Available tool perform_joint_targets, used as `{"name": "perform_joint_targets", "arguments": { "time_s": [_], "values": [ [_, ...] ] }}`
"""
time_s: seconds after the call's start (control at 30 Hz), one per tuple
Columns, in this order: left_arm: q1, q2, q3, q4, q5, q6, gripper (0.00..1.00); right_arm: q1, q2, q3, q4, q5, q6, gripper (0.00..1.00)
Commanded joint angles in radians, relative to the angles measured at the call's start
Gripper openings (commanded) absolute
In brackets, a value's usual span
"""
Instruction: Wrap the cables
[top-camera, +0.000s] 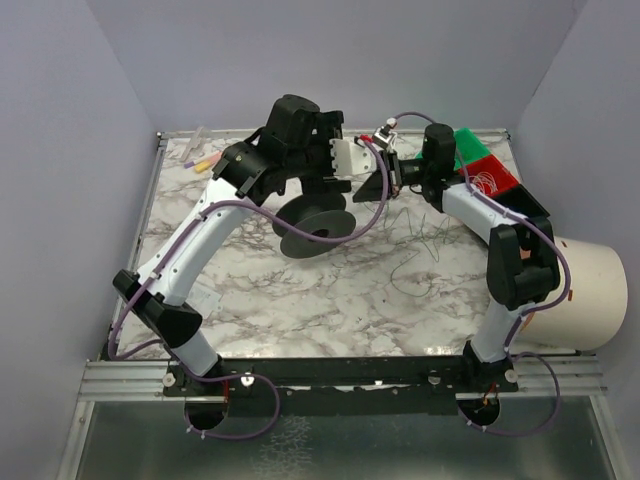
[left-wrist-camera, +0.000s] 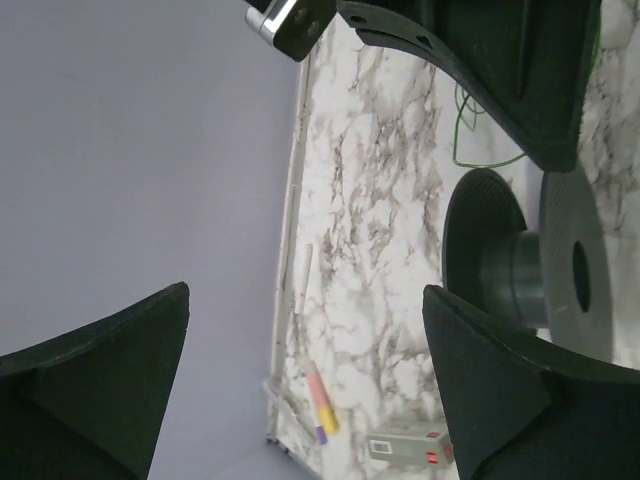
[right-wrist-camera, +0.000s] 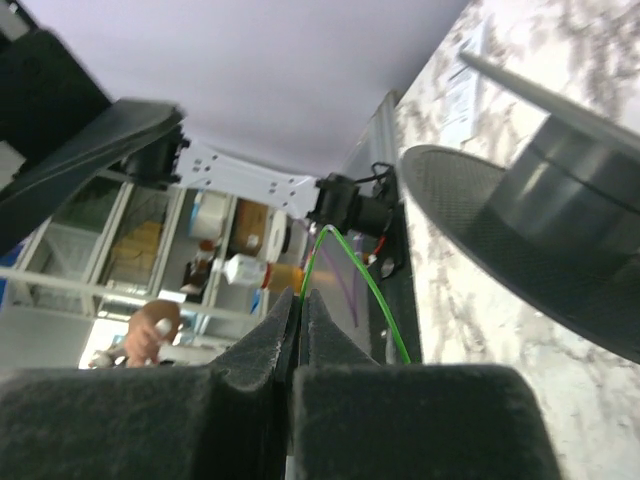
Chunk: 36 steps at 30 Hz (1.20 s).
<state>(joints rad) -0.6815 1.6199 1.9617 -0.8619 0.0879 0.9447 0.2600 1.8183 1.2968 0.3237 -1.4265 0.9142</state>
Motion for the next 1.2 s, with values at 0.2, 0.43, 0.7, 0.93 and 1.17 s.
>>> {"name": "perform_joint_targets", "arguments": {
  "time_s": [0.2,0.43,0.7,0.93,1.17],
  "values": [
    [-0.039,0.120,0.066,-0.204,0.069,0.438,0.84,0.036,-0.039,0.000,0.178,-0.172,0.261,0.01],
    [-0.115,0.137,0.103,-0.271,0.063,0.464,0.74,0.041,-0.037,-0.007,0.161,-0.180,0.260,0.00],
    [-0.182,0.146,0.116,-0.294,0.013,0.441,0.66,0.054,-0.034,-0.002,0.163,-0.186,0.259,0.00],
    [-0.188,0.143,0.060,-0.288,-0.036,0.444,0.62,0.058,-0.045,-0.011,0.163,-0.198,0.249,0.00],
    [-0.172,0.142,0.040,-0.275,-0.050,0.448,0.59,0.060,-0.062,-0.016,0.155,-0.205,0.235,0.00]
  ]
}}
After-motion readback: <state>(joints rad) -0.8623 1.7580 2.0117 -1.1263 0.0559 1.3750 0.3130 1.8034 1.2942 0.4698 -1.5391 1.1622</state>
